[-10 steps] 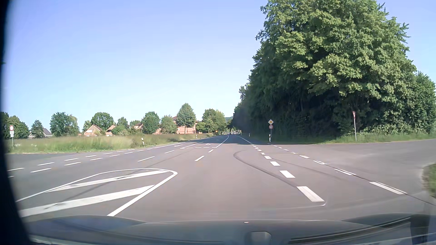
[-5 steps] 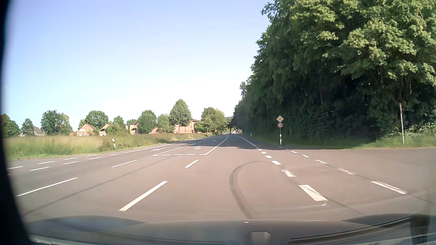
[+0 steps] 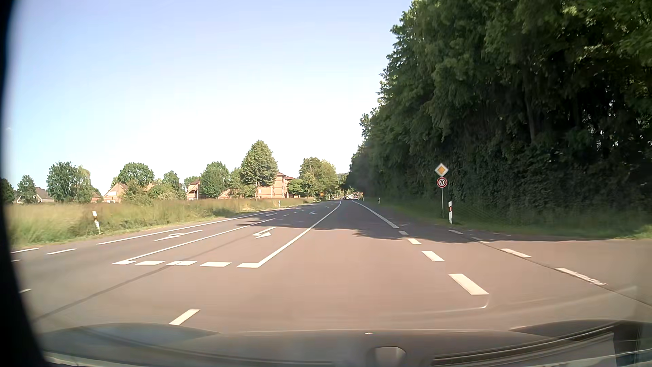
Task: Follow the waypoints while adhering to traffic rules and regulations
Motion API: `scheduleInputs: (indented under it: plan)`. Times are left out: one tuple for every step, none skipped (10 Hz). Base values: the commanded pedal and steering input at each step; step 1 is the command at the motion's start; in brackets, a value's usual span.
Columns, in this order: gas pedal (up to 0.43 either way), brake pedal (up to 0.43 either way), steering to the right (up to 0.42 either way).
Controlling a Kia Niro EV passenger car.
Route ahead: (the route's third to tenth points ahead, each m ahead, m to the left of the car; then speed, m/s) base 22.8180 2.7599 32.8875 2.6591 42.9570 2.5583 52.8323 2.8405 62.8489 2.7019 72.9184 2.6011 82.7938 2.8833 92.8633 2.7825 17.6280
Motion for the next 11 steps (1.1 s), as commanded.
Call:
scheduleInputs:
  plan:
    - [0.138,0.006,0.001]
    - [0.138,0.006,0.0]
    - [0.138,0.006,0.0]
    - [0.138,0.006,0.0]
    - [0.138,0.006,0.0]
    - [0.15,0.006,0.0]
    - [0.15,0.006,0.0]
    - [0.157,0.006,0.0]
    - [0.157,0.006,0.0]
    - [0.157,0.006,0.0]
    - [0.157,0.006,0.0]
